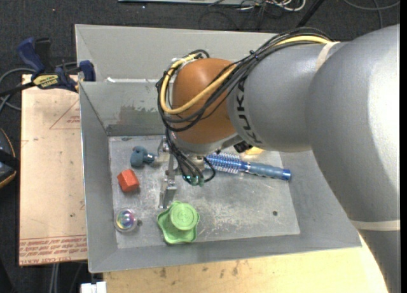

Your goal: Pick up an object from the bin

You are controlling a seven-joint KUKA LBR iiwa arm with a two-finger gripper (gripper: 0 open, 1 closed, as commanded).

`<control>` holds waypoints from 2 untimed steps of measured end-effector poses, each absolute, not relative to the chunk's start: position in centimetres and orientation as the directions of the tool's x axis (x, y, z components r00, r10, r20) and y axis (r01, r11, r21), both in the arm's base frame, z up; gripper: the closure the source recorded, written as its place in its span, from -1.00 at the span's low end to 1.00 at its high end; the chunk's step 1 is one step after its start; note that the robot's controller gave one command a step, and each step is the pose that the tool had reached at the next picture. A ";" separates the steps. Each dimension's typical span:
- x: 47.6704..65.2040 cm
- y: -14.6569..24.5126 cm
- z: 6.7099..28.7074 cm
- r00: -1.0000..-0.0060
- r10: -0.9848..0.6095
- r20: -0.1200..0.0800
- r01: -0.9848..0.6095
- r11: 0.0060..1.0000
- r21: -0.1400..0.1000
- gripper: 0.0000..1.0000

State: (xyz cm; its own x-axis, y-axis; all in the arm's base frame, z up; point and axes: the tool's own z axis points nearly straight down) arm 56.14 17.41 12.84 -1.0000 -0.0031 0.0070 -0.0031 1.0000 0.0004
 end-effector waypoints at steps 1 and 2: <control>61.2 20.1 7.6 -0.990 0.144 -0.005 0.144 0.990 0.004 -1.00; 62.2 19.6 10.1 -0.960 0.279 -0.003 0.279 0.960 0.003 -1.00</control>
Offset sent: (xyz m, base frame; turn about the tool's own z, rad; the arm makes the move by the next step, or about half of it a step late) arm 0.0470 0.0250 -0.0584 0.1493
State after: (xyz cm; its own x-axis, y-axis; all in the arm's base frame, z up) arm 62.18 19.63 10.09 -0.9603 0.2790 -0.0034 0.2790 0.9603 0.0033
